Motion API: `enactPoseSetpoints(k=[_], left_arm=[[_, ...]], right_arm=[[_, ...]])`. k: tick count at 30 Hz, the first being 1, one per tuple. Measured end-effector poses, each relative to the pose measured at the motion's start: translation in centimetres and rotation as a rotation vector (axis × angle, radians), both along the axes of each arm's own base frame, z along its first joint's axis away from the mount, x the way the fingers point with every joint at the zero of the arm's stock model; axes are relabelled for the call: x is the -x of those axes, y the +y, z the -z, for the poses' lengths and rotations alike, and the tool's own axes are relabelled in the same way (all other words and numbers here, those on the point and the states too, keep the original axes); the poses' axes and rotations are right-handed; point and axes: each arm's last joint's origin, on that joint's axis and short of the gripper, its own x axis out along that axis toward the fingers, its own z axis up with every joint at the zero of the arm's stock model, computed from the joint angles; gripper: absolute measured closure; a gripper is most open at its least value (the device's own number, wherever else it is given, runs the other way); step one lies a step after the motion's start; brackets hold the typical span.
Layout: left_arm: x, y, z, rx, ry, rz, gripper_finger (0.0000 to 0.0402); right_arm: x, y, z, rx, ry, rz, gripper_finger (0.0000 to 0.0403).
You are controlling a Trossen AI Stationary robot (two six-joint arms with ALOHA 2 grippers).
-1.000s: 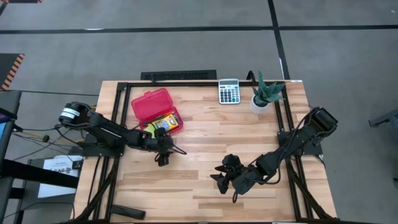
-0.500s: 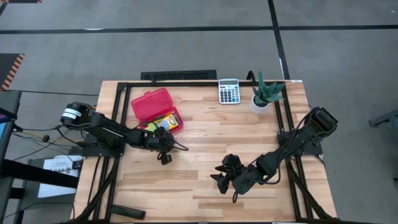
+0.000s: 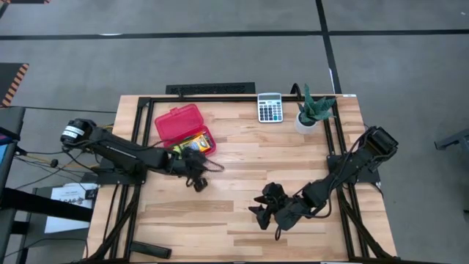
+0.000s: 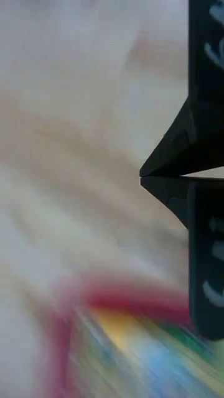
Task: Pack school essentials
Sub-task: Put the purple eraser into the red supply box
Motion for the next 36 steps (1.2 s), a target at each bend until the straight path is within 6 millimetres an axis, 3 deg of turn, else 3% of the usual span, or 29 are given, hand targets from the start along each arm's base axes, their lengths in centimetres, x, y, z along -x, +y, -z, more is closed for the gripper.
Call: enactPoseSetpoints(k=[3,8,16,21,30,33,36], left_arm=[[1.9,-0.1,0.9,0.005,0.053,-0.250,0.0395],[2.9,-1.4,1.9,0.070,0.010,-0.347,0.0337],[2.7,-2.5,3.6,0.168,-0.007,-0.455,0.0179],[1.4,-3.0,5.7,0.185,-0.003,-0.482,0.0130],[0.3,-3.2,8.7,0.159,0.014,-0.586,0.0145],[0.3,-3.2,8.7,0.159,0.018,-0.582,0.0183],[0.5,-3.4,8.8,0.156,0.042,-0.569,0.0248]], right_arm=[[0.0,0.0,0.0,0.000,0.000,0.001,0.0166],[0.0,0.0,0.0,0.006,0.004,0.002,0.0165],[0.1,-0.1,0.1,0.014,0.009,0.003,0.0165],[0.1,-0.1,0.1,0.027,0.014,-0.005,0.0165],[0.2,0.1,0.1,0.028,0.015,-0.012,0.0165],[0.2,0.2,0.1,0.028,0.015,-0.016,0.0165],[0.3,0.3,0.1,0.027,0.015,-0.021,0.0165]])
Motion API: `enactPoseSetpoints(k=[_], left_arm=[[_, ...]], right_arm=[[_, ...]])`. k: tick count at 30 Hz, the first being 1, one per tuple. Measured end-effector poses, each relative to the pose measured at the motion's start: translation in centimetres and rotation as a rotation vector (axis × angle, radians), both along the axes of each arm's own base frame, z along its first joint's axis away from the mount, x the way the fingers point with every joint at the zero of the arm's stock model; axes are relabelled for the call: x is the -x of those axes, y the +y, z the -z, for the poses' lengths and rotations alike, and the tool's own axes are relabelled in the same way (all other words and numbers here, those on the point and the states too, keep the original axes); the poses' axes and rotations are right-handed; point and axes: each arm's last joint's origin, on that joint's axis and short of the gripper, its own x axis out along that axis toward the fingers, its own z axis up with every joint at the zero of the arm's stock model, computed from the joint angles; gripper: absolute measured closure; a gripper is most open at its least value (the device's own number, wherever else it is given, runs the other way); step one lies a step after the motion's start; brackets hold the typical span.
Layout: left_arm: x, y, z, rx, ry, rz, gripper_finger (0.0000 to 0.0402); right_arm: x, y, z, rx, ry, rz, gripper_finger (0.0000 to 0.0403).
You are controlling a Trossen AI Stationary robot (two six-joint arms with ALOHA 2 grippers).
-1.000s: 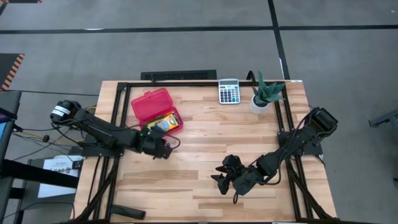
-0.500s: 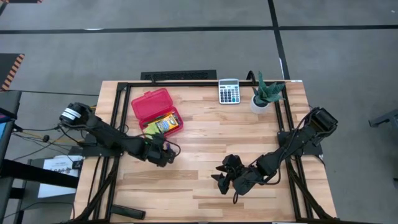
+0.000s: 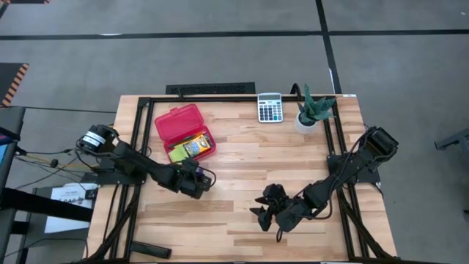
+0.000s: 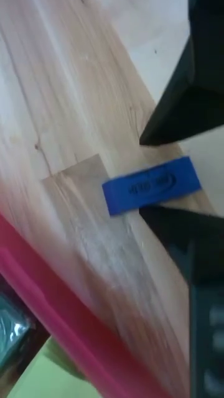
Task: Pack school essentials
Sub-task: Put the purple eraser into the red supply box
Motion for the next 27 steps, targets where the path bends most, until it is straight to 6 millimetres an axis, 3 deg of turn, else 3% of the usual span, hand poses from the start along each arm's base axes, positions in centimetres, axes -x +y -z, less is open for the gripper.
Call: enactPoseSetpoints(k=[5,7,12,17,27], left_arm=[[0.2,-0.2,0.1,-0.022,0.031,0.049,0.0364],[0.2,-0.2,0.1,-0.028,0.035,0.062,0.0385],[0.2,-0.2,-0.7,-0.012,0.009,0.083,0.0382],[0.0,-0.7,-3.1,0.071,-0.048,0.160,0.0401],[-0.6,-1.6,-5.9,0.028,-0.234,0.319,0.0400]], right_arm=[[0.0,0.1,0.0,-0.002,-0.001,-0.003,0.0165],[0.0,0.1,0.0,-0.001,-0.001,-0.002,0.0166],[0.0,0.1,0.0,-0.001,0.000,-0.003,0.0165],[0.0,0.1,0.0,0.005,0.001,-0.005,0.0165],[-0.6,-1.0,-0.1,0.063,-0.021,0.048,0.0165]])
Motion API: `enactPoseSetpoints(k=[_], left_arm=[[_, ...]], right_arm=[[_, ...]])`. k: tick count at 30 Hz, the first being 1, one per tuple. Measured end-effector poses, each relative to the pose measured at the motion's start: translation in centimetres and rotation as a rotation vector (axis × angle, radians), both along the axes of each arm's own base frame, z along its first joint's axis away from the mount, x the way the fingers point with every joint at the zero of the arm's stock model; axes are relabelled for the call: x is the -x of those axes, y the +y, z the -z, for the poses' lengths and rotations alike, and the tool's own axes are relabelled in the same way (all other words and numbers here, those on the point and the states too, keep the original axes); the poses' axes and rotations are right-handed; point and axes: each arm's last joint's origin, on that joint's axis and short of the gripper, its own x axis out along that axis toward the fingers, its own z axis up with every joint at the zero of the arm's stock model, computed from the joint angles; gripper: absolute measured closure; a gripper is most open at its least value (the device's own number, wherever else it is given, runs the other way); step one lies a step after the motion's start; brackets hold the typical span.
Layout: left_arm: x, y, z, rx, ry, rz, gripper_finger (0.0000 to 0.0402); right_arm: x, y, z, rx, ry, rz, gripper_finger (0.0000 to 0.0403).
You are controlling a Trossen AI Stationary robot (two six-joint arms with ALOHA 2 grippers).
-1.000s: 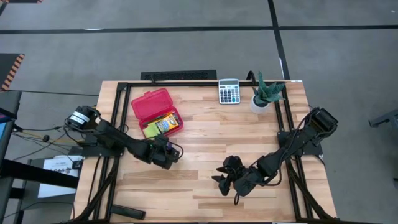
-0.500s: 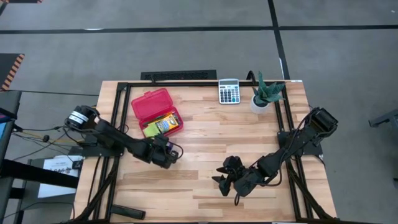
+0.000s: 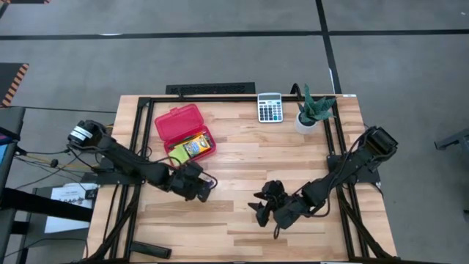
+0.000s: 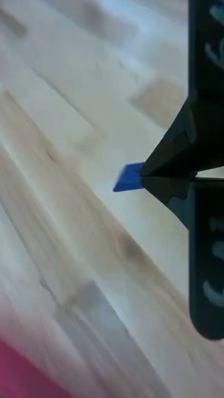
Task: Pack school essentials
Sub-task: Put the purple eraser into the red supply box
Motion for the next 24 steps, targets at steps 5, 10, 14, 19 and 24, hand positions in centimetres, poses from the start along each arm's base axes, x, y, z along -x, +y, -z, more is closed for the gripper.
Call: enactPoseSetpoints(k=[5,10,14,19,24], left_arm=[[0.5,-0.3,-1.6,0.015,-0.077,0.006,0.0400],[1.5,0.4,-3.4,-0.006,-0.121,-0.011,0.0401],[2.0,0.5,-4.4,-0.054,-0.134,0.068,0.0401],[2.3,-0.3,-4.3,-0.088,-0.098,0.235,0.0377],[2.8,-1.6,-4.3,-0.126,-0.077,0.403,0.0306]], right_arm=[[-0.6,-0.8,-0.1,0.022,-0.008,0.007,0.0165],[-0.7,-1.0,-0.1,0.027,-0.005,0.014,0.0165],[-0.9,-1.2,-0.1,0.042,-0.003,0.010,0.0165],[-1.7,-1.8,-0.7,0.205,-0.022,-0.093,0.0165],[-3.2,-3.1,-1.7,0.396,-0.078,-0.195,0.0158]])
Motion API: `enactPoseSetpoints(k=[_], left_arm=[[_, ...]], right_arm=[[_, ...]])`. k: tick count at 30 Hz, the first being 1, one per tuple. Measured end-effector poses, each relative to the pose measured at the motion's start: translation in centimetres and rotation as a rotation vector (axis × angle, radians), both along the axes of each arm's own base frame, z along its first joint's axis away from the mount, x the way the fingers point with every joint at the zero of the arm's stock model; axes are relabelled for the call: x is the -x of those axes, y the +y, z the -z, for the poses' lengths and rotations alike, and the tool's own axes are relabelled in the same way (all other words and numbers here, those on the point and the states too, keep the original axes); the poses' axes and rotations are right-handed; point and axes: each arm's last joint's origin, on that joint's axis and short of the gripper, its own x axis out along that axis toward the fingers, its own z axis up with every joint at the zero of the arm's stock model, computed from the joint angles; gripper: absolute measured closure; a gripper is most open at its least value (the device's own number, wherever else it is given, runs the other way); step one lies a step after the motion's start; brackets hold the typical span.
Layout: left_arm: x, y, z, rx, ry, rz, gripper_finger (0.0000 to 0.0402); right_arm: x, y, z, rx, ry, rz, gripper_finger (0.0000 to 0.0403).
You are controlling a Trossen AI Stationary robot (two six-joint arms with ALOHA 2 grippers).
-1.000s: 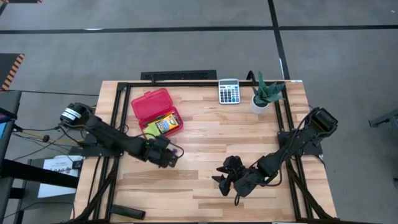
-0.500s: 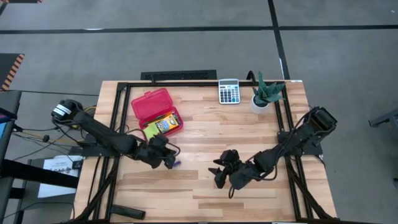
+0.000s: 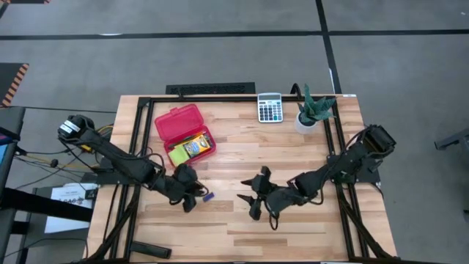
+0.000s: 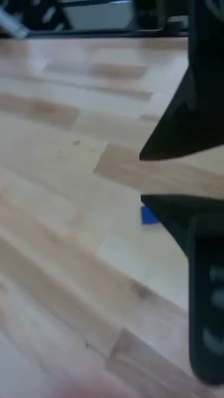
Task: Pack school essentials
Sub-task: Put the purple eraser into the red supply box
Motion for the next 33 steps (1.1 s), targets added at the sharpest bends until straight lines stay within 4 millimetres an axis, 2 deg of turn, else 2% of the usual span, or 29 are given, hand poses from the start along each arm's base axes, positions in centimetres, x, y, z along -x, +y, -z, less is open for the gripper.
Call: enactPoseSetpoints(k=[6,10,16,22,30,33], left_arm=[[1.0,-1.1,0.7,-0.044,0.002,0.040,0.0204],[1.4,-1.7,1.8,-0.110,0.012,0.036,0.0173],[0.1,-2.9,5.0,-0.228,0.043,0.016,0.0168],[-1.6,-3.8,8.3,-0.340,0.062,-0.056,0.0168],[-2.7,-4.2,11.7,-0.336,0.083,-0.113,0.0168],[-2.8,-4.0,12.6,-0.321,0.118,-0.137,0.0185]], right_arm=[[-1.3,-2.6,-0.1,0.014,0.021,-0.057,0.0152],[-1.9,-3.9,0.0,0.005,0.035,-0.082,0.0152],[-2.2,-4.8,0.0,-0.034,0.031,-0.054,0.0152],[-2.0,-4.4,0.0,-0.045,0.038,-0.062,0.0152],[-1.7,-3.8,0.3,-0.100,0.053,-0.050,0.0152],[-1.6,-3.5,0.3,-0.104,0.052,-0.059,0.0152]])
